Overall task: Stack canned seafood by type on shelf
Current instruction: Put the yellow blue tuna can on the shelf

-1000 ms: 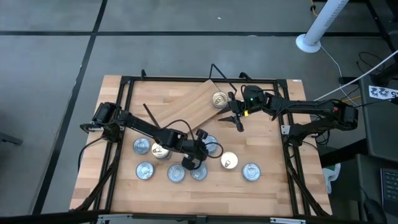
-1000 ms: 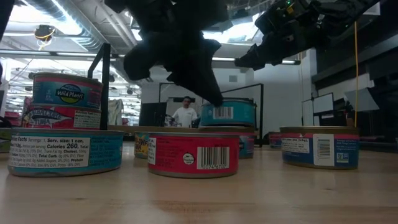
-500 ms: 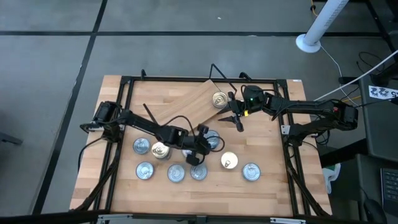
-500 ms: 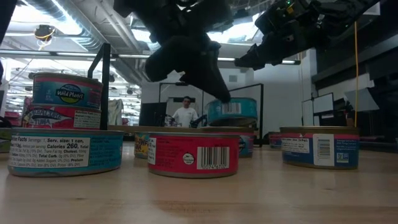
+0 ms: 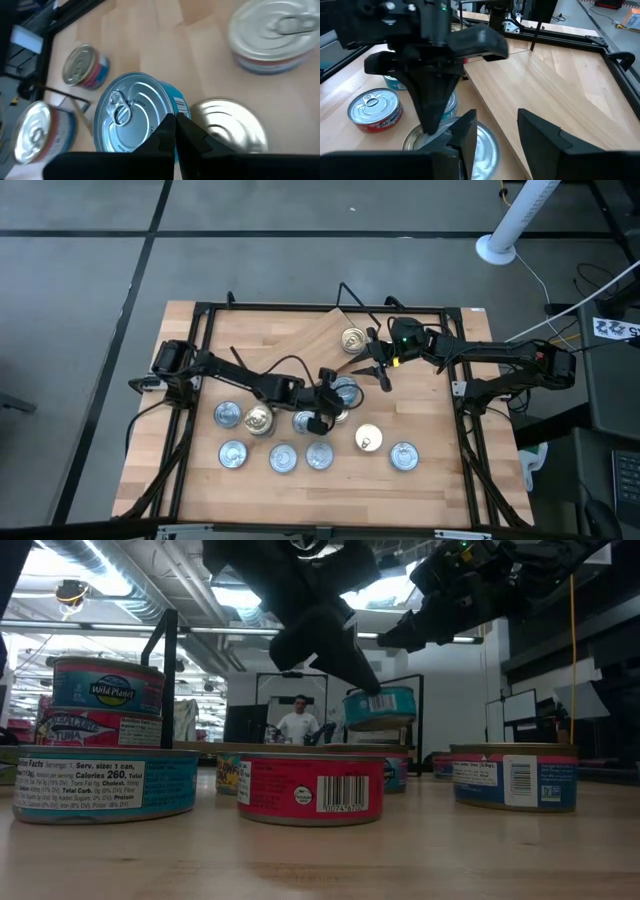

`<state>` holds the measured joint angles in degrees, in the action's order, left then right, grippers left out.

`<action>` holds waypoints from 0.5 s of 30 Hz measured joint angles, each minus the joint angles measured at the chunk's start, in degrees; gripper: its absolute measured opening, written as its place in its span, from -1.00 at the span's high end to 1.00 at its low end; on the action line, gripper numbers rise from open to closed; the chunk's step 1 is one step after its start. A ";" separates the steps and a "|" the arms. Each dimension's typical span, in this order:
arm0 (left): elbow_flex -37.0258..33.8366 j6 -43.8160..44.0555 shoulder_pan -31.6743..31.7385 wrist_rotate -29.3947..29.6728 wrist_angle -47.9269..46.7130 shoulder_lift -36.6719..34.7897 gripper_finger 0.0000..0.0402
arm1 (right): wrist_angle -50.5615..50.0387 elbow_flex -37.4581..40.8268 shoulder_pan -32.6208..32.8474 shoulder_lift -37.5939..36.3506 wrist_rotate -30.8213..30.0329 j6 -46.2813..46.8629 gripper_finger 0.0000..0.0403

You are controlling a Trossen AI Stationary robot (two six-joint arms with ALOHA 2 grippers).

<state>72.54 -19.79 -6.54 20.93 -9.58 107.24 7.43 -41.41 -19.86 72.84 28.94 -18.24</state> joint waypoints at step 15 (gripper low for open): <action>0.38 -0.09 7.84 0.39 -3.41 -0.04 1.00 | 0.21 0.00 0.00 0.00 0.01 -0.15 0.29</action>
<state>72.93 -19.88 1.30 21.32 -13.00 107.20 7.64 -41.41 -19.86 72.84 28.95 -18.39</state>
